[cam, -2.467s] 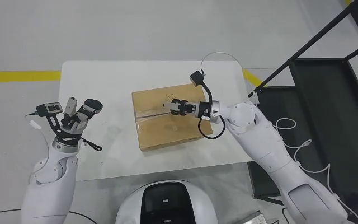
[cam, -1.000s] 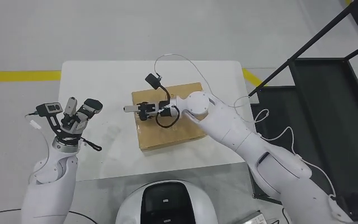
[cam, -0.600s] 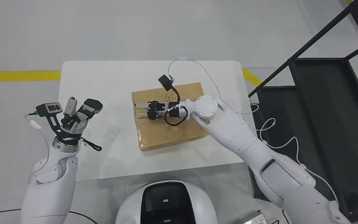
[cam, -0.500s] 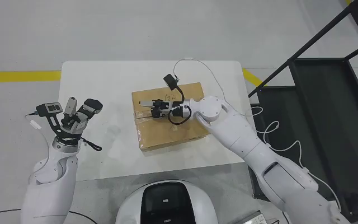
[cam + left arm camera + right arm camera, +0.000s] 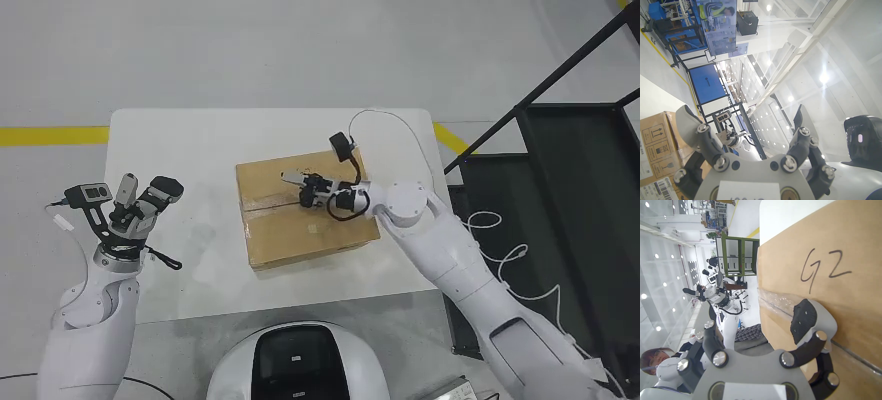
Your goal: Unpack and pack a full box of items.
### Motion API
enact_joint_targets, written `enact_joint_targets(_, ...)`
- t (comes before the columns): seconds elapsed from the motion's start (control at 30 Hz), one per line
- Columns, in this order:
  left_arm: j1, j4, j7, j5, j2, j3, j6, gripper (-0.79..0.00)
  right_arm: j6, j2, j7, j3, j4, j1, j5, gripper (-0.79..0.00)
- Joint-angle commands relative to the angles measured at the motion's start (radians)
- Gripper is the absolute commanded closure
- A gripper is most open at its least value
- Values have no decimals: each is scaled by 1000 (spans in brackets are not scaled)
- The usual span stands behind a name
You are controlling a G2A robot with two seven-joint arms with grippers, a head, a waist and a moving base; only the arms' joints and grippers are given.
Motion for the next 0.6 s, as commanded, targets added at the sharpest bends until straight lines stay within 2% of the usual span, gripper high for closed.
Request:
enact_joint_targets(0.0,0,0,0,0,0,0,0,-785,10,6,-12,26,-12,-29,14,-785)
enact_joint_targets(0.57,0,0,0,0,0,0,0,-785,19,35,-127,180,-82,-167,26,-785)
